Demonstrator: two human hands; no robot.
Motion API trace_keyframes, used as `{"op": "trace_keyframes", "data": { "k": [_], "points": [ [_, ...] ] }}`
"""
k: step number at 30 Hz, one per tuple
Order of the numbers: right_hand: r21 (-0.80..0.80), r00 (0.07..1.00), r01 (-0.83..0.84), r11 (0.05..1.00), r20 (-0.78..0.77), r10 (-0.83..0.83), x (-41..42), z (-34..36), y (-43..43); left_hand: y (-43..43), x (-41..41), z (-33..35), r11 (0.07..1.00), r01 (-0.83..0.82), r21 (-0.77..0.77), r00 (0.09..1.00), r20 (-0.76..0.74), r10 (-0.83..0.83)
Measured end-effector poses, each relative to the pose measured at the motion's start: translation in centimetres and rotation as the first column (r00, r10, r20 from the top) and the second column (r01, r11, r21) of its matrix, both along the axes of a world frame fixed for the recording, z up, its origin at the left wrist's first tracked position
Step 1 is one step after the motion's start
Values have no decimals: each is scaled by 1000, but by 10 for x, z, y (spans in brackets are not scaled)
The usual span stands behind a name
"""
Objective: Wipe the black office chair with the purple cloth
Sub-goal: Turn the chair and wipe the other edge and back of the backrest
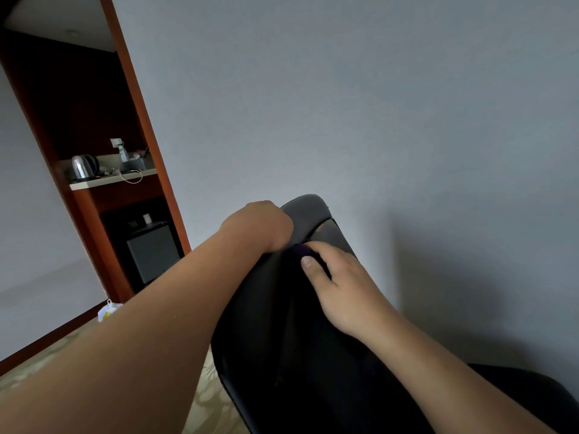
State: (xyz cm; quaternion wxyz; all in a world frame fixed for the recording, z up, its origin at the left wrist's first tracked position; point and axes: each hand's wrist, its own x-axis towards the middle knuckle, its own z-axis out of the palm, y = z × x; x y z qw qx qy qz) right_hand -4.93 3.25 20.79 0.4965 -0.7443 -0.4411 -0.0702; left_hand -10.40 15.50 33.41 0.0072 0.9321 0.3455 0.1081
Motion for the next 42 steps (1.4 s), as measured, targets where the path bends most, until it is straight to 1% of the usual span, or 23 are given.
{"op": "trace_keyframes", "data": {
  "k": [4, 11, 14, 15, 17, 19, 22, 26, 29, 33, 37, 40, 42],
  "points": [
    [-81, 998, 52, 995, 43, -49, 5, 0, 9, 4, 4, -1, 1000, 9, 28, 999, -31, -8],
    [-212, 987, 162, 964, 25, -161, 48, 18, 45, 8, 3, -4, 1000, -3, 27, 1000, 11, 2],
    [-270, 978, 197, 942, -16, -209, 67, 30, 55, 8, 4, -3, 1000, 9, 28, 1000, 11, -10],
    [-258, 977, 193, 947, -44, -211, 71, 33, 57, 8, 4, -3, 1000, 11, 27, 1000, 8, -11],
    [-176, 975, 184, 967, -88, -202, 72, 35, 62, 8, 5, -2, 1000, 4, 17, 1000, 15, -4],
    [-88, 970, 217, 972, -91, -225, 71, 31, 65, 8, 5, -1, 1000, -4, 2, 1000, 26, 4],
    [-15, 964, 238, 971, -119, -238, 72, 27, 65, 7, 4, -1, 1000, -1, -5, 999, 36, 1],
    [107, 974, 146, 983, -190, -123, 69, 24, 55, 4, 1, -1, 1000, 11, -12, 999, 42, -10],
    [190, 990, 65, 980, -138, -39, 48, 12, 42, 3, 1, 0, 1000, 8, -18, 999, 34, -8],
    [250, 995, 19, 968, -98, 6, 34, 0, 31, 2, 2, -1, 1000, 11, -14, 999, 36, -10],
    [318, 986, 27, 948, -164, 27, 41, 3, 38, 6, 3, -3, 1000, 3, 11, 1000, 25, -3],
    [291, 982, 82, 953, -184, -28, 55, 7, 52, 9, 3, -4, 1000, -1, 15, 1000, 19, 1],
    [266, 973, 115, 957, -224, -54, 69, 11, 60, 10, 4, -5, 1000, 0, 15, 1000, 24, 0]
  ]
}}
